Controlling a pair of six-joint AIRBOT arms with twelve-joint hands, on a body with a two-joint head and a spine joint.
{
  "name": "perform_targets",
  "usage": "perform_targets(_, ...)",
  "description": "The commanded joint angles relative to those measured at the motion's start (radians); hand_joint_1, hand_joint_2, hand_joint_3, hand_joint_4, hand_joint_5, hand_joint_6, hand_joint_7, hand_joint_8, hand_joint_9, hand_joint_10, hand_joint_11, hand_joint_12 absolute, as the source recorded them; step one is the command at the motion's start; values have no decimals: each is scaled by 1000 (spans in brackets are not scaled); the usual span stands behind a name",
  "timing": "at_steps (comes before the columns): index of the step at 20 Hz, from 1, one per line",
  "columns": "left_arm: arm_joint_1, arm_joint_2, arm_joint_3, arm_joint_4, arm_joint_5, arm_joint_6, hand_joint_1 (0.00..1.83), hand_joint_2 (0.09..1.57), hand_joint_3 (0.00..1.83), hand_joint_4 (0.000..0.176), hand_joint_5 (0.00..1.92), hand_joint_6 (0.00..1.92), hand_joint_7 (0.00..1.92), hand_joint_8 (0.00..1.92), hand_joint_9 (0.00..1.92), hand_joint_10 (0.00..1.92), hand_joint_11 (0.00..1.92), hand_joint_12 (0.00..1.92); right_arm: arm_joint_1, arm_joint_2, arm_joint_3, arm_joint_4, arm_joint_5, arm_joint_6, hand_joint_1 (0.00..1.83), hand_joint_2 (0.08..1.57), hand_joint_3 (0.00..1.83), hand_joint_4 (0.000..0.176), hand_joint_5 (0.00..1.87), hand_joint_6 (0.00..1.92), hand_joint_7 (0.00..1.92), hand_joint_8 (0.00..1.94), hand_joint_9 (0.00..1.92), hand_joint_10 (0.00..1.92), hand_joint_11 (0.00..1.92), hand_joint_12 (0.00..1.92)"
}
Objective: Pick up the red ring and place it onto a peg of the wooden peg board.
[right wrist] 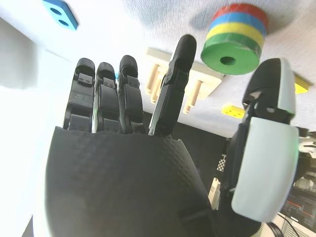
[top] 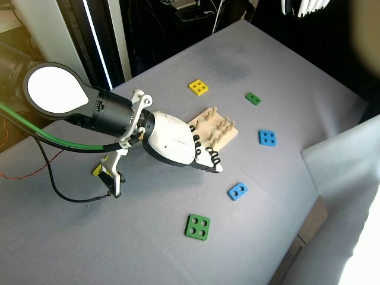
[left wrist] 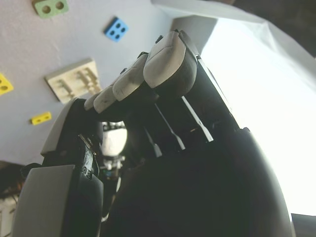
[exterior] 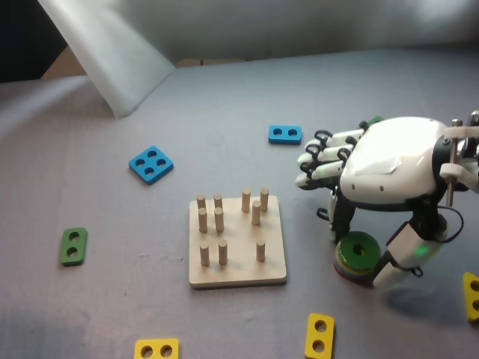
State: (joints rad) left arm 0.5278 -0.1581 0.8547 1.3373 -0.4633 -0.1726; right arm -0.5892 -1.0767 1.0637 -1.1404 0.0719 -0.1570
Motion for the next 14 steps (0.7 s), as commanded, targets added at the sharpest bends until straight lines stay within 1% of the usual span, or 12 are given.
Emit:
perform_targets(1, -8, 8, 3, -33, -6, 7, 654, 1523, 1, 0, 988, 1921, 1173, 1921, 1247, 1921, 1282, 1921, 8, -2, 2, 9, 45, -1, 773, 810, 4, 176, 884, 2, 140, 1, 28, 6, 0, 0)
perform_targets(2, -8, 8, 3, -33, -5, 7, 654, 1523, 1, 0, 988, 1921, 1173, 1921, 1247, 1921, 1282, 1921, 7, -2, 2, 9, 45, -1, 773, 810, 4, 176, 884, 2, 140, 1, 28, 6, 0, 0)
perform_targets(3, -8, 8, 3, -33, -4, 7, 690, 1504, 0, 0, 1012, 1921, 1188, 1921, 1243, 1921, 1267, 1921, 7, -3, 2, 9, 45, -1, 763, 800, 0, 176, 898, 7, 199, 23, 43, 12, 0, 0)
perform_targets(5, -8, 9, 3, -33, -4, 7, 695, 1509, 0, 0, 1008, 1921, 1196, 1921, 1253, 1921, 1297, 1921, 6, -3, 2, 9, 45, -1, 766, 804, 1, 176, 902, 8, 234, 32, 35, 8, 0, 0)
perform_targets(14, -8, 10, 3, -33, -4, 7, 668, 1520, 2, 0, 1000, 1921, 1177, 1921, 1241, 1921, 1287, 1921, -6, -6, 2, 9, 45, -3, 770, 812, 3, 174, 895, 2, 241, 12, 39, 5, 0, 0)
